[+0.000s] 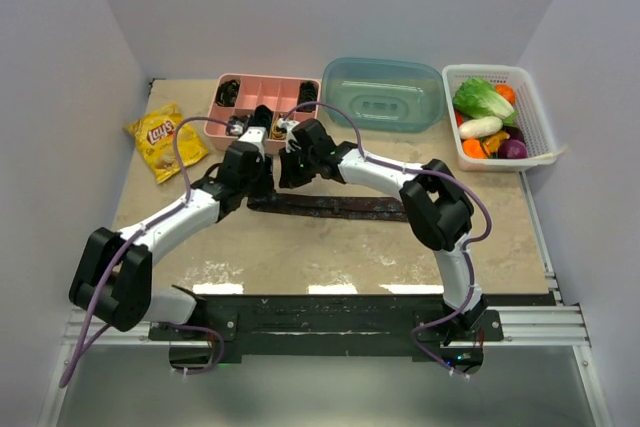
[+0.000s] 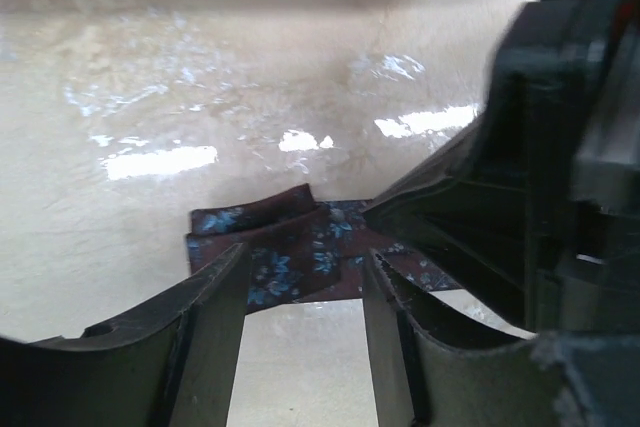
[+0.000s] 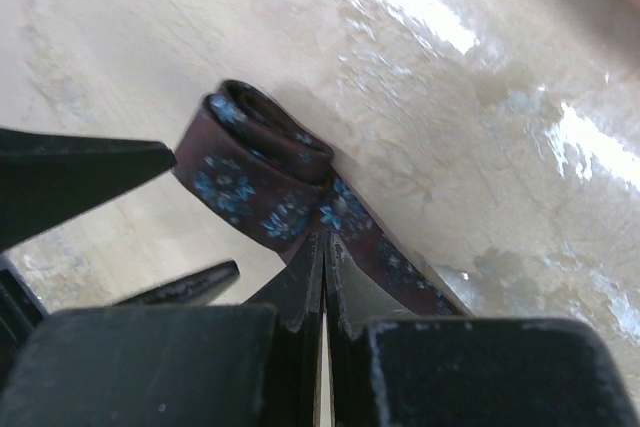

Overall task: Roll the ties
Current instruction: Roll the tie at the center of the board.

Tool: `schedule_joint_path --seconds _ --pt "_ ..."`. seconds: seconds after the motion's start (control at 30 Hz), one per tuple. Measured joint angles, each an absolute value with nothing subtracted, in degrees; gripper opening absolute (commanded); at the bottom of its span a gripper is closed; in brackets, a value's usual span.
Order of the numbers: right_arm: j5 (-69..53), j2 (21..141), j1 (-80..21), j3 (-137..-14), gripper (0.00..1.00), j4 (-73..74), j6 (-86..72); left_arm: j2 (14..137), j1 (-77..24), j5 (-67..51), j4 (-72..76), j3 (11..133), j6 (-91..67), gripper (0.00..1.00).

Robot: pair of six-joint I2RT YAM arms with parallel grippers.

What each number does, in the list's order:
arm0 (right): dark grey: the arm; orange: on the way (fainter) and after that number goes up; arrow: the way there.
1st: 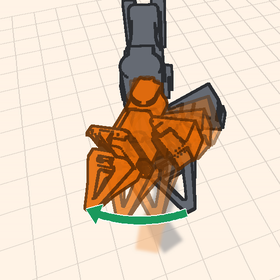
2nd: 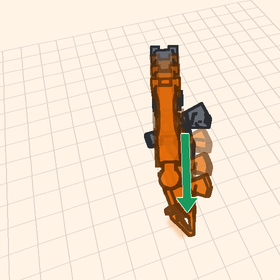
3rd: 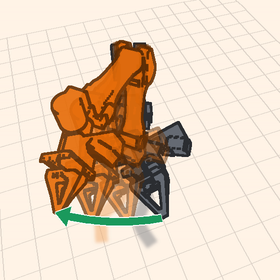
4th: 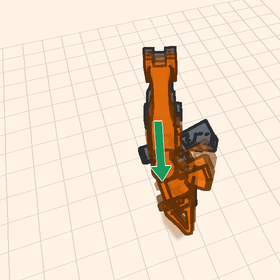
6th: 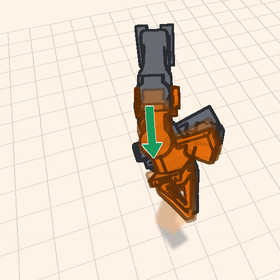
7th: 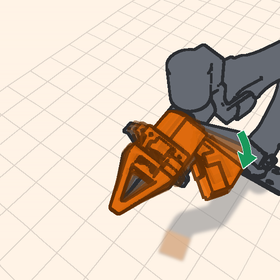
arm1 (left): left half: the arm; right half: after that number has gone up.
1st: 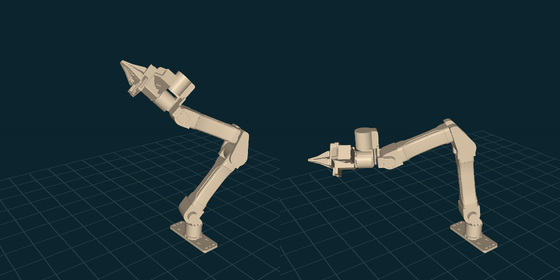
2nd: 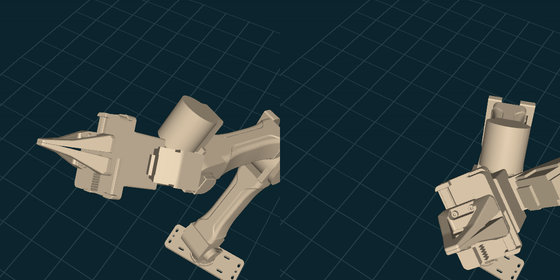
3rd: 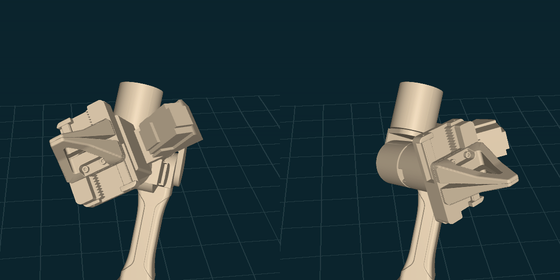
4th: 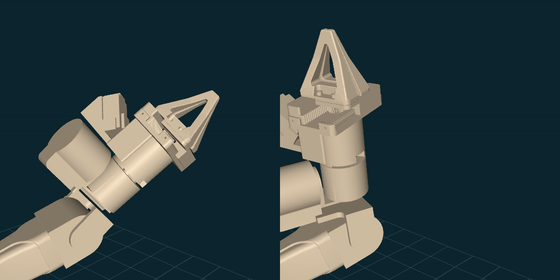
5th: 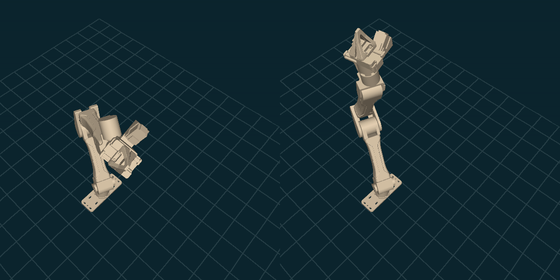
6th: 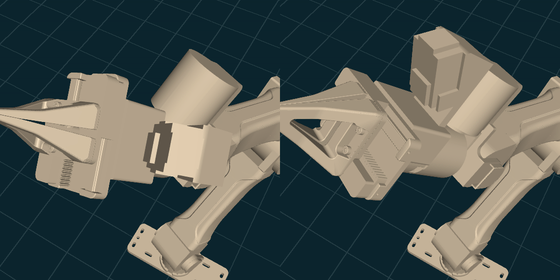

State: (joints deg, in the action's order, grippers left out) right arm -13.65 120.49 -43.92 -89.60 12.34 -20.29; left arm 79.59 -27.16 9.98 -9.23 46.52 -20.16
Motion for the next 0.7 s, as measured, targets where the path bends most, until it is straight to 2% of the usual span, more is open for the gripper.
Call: schedule_joint_path --seconds 0.03,0.07,0.13,0.17,0.2,0.27,0.3,0.37,0.4,0.43,0.7 --pt "-13.9 120.5 -44.0 -90.1 0.04 12.3 -20.3 78.9 -26.3 9.6 -9.1 46.2 -20.3 0.53" --pt "-14.2 120.5 -44.0 -90.5 0.20 12.1 -20.2 78.1 -25.0 8.5 -8.9 45.6 -20.4 0.54" --pt "-14.7 120.5 -44.0 -91.0 0.32 11.7 -19.9 76.7 -21.7 5.7 -8.0 43.8 -20.7 0.54" --pt "-14.9 120.5 -44.0 -91.0 0.42 11.4 -19.6 75.9 -19.8 3.9 -7.7 42.7 -21.0 0.53" --pt "-15.2 120.5 -44.0 -91.0 0.45 11.2 -19.2 75.4 -18.2 2.4 -7.5 41.8 -21.4 0.51" --pt "-15.7 120.5 -44.1 -91.0 0.46 11.0 -18.4 74.2 -14.5 -1.0 -6.9 39.7 -22.0 0.45" --pt "-15.8 120.6 -44.1 -91.0 0.46 10.9 -18.1 73.6 -13.2 -2.3 -6.8 38.8 -22.3 0.34" --pt "-15.8 120.9 -44.2 -91.2 0.46 10.7 -17.8 72.3 -12.1 -4.3 -6.9 37.4 -23.2 0.23" --pt "-15.8 121.3 -44.2 -91.5 0.46 10.7 -17.7 71.7 -12.1 -4.9 -6.9 36.9 -23.4 0.08" --pt "-15.7 121.8 -44.2 -92.2 0.46 10.7 -17.7 71.2 -12.1 -5.5 -7.0 36.6 -23.8 0.01" --pt "-14.1 129.5 -44.2 -101.6 0.48 12.0 -18.3 69.7 -12.1 -7.6 -6.8 31.9 -25.1 0.00"
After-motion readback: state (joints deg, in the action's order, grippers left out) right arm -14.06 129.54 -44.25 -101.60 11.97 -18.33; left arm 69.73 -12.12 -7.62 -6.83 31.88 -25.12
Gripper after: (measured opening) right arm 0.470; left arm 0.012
